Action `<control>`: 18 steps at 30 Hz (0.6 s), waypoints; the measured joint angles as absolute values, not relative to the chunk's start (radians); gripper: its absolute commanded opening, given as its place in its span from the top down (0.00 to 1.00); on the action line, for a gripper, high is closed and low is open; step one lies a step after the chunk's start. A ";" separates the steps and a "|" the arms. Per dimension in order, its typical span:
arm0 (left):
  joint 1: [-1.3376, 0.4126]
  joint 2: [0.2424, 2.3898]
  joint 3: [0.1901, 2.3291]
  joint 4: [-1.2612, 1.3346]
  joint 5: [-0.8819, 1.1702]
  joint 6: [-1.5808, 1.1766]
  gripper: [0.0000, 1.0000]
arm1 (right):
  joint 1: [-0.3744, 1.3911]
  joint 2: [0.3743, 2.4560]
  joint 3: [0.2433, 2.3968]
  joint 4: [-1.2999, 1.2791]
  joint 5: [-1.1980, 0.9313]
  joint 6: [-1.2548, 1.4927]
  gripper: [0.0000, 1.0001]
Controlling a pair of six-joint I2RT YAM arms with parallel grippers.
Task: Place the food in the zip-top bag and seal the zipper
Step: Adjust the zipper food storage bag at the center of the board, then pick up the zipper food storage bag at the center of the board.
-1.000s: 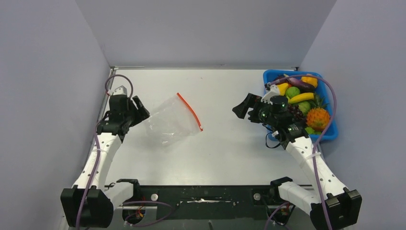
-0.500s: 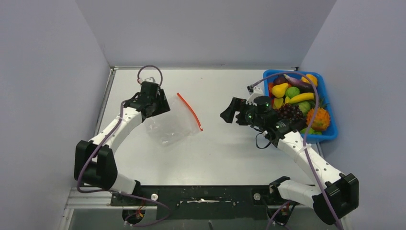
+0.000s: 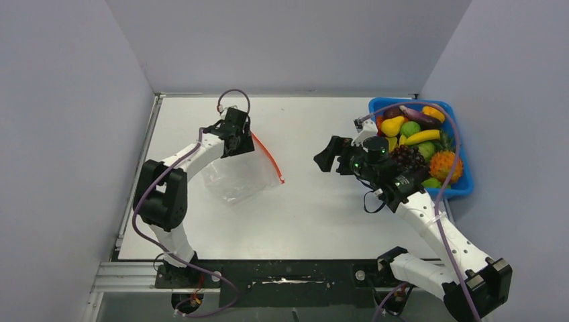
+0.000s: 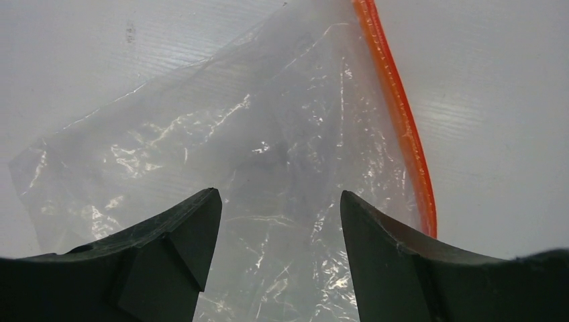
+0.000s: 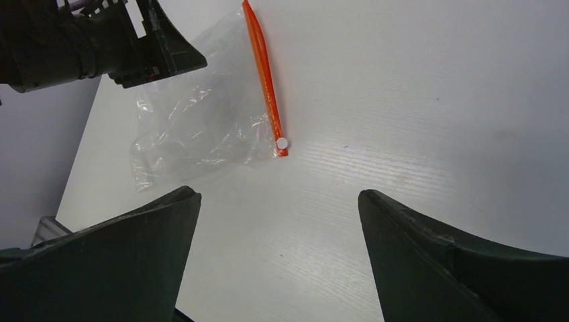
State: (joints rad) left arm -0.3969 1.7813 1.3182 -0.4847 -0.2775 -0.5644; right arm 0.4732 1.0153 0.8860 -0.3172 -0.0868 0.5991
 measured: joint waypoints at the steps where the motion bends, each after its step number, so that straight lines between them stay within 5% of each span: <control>1: -0.397 1.792 1.318 -0.488 -0.289 -0.563 0.34 | 0.473 1.010 0.886 -0.317 -0.085 0.599 0.07; 9: -0.397 1.836 1.296 -0.471 -0.332 -0.543 0.38 | 0.473 1.003 0.885 -0.316 -0.082 0.604 0.07; 15: -0.398 1.857 1.251 -0.441 -0.327 -0.540 0.88 | 0.473 1.021 0.885 -0.315 -0.083 0.608 0.08; 18: -0.406 1.858 1.244 -0.439 -0.319 -0.532 1.00 | 0.474 1.022 0.885 -0.315 -0.083 0.611 0.08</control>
State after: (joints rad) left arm -0.4061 1.8576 1.2442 -0.4389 -0.3195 -0.5316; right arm 0.4736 1.0218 0.8852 -0.3153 -0.0830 0.6106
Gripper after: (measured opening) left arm 0.090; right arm 0.925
